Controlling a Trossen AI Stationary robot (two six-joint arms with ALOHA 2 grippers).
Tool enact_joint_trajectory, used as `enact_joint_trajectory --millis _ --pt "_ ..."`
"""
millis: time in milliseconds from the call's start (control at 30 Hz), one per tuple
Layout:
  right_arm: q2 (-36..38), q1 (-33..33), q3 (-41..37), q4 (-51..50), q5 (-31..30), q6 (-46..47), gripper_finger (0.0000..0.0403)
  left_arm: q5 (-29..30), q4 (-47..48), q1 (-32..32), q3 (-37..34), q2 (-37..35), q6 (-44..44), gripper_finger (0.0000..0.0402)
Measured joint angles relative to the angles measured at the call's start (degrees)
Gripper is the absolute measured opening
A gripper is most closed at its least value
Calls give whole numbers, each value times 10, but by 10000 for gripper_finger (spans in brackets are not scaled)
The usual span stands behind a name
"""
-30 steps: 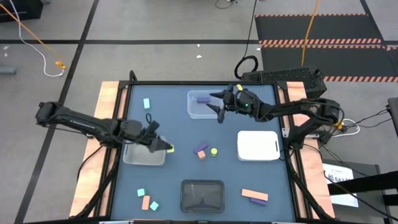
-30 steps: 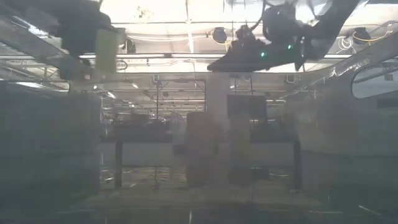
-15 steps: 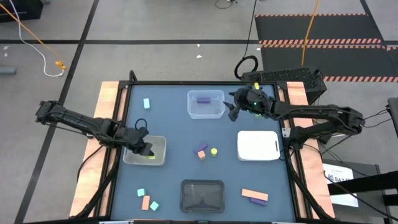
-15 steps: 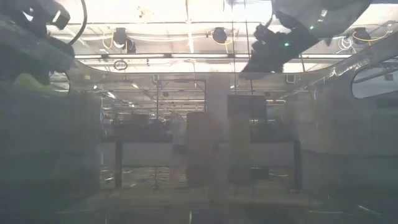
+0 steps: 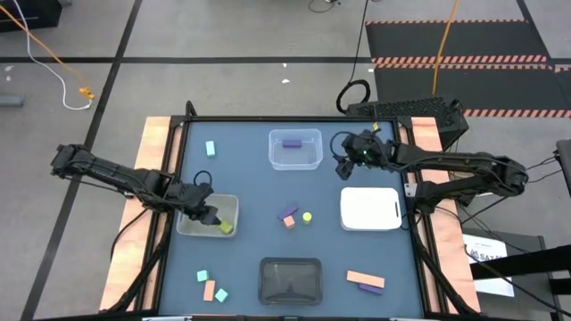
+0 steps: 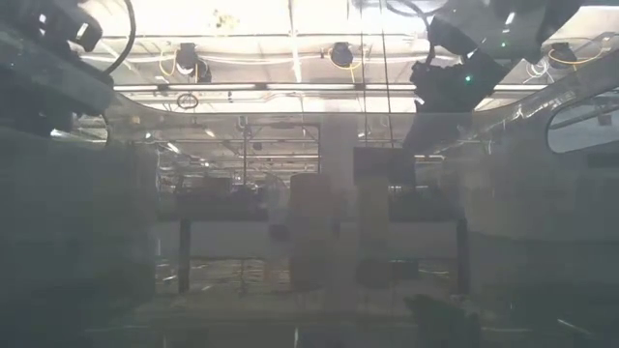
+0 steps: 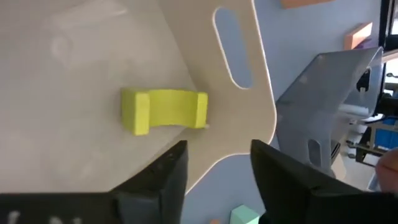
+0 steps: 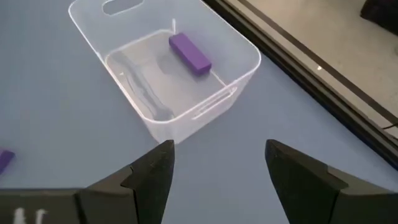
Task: Sort & place blocks by color
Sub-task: Put the top light yellow block into the gray bin
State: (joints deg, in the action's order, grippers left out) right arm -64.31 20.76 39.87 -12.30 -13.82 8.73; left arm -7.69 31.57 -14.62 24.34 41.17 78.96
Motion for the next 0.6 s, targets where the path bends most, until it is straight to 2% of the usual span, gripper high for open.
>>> enact_joint_trajectory --millis 133,300,467,600 --pt "0 15 0 -1 -26 -1 242 2 -41 7 3 0 -4 206" --pt "0 56 6 -25 -41 -1 242 7 -63 21 50 0 -63 211" --pt "0 90 43 -87 -41 1 242 93 -66 35 118 0 -193 211" --pt "1 120 60 -180 -34 92 242 167 -83 43 144 0 -272 212"
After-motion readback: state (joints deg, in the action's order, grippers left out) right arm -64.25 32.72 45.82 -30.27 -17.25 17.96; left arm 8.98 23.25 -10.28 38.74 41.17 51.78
